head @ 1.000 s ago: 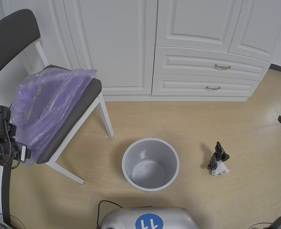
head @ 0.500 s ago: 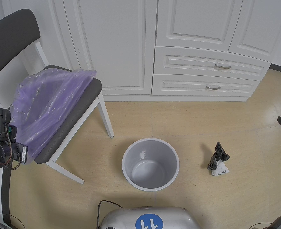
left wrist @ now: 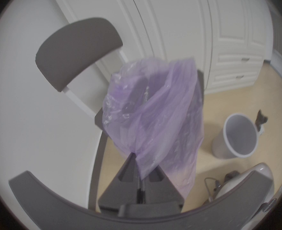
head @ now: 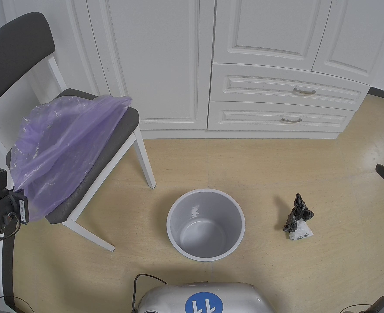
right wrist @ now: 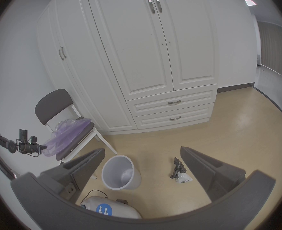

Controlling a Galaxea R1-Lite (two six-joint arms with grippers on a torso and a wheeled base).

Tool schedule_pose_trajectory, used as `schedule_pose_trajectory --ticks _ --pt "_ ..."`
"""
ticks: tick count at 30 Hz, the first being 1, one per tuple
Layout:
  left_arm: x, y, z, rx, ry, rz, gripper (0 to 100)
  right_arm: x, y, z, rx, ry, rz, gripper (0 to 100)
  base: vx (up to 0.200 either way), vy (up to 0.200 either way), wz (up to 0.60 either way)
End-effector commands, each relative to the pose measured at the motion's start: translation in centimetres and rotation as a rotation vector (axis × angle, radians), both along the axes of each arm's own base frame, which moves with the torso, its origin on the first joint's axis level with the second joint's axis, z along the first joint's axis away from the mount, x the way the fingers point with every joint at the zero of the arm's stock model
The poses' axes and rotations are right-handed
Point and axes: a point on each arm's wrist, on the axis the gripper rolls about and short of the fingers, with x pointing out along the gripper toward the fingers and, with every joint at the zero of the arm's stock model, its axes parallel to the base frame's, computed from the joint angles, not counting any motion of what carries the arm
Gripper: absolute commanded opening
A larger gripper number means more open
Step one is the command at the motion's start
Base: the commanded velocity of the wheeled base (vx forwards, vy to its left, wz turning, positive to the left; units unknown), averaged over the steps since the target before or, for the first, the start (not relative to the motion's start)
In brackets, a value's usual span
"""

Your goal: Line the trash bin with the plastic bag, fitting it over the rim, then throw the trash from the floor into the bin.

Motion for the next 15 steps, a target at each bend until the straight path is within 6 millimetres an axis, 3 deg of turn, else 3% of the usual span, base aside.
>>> schedule_pose_trajectory --ticks 1,9,15 --pt "-4.5 -0.2 1.7 -0.055 -0.221 -0.099 0 0.4 -0.1 -0.5 -0.008 0.026 -0.009 100 0.0 0.0 0.0" --pt "-7.3 -1.2 4.6 -0.084 -0.376 -0.286 0 -1.4 0.6 -1.5 -0.167 -0.028 0.124 100 0.0 0.0 0.0" --pt "-7.5 -1.4 6.0 -0.112 -0.397 -0.311 0 -0.9 0.7 -1.3 -0.166 -0.024 0.117 100 0.0 0.0 0.0"
